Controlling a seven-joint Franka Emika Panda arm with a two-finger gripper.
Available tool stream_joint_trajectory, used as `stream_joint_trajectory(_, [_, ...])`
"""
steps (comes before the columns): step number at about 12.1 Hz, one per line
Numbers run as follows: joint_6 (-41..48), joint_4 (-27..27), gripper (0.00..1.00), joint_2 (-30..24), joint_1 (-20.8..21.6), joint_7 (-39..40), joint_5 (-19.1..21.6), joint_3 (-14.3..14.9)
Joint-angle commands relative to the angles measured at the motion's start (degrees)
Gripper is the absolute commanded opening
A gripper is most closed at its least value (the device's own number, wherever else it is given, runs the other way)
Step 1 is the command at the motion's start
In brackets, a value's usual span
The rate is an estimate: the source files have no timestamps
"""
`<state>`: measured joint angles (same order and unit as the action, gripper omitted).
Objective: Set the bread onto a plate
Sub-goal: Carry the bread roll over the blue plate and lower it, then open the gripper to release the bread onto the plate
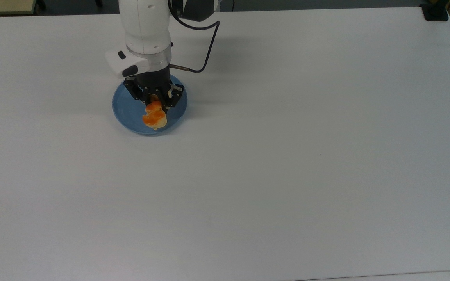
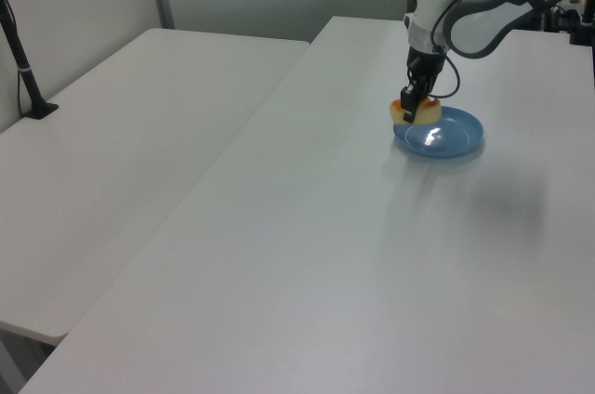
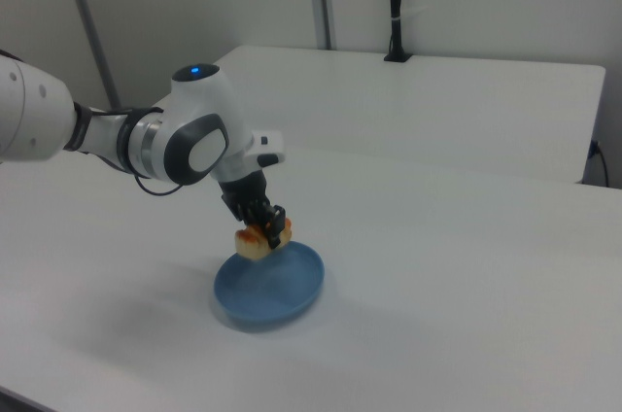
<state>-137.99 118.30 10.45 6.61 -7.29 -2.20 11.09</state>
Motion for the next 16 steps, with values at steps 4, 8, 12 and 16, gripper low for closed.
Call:
stream_joint_trajectory(4, [-4.92, 4.57, 0.68, -0.17, -0.02, 1.84, 0.97, 0.43])
stream_joint_trajectory(8, [-4.31, 4.49, 1.0, -0.6, -0.81, 1.93, 1.06, 0.6])
stream_joint_trajectory(12, [17.66, -5.93, 1.0, -5.69, -1.94, -2.29, 0.97, -2.71])
stream_joint_trajectory(16, [40.83, -22.81, 1.0, -5.88, -9.84, -2.21, 1.06, -13.96])
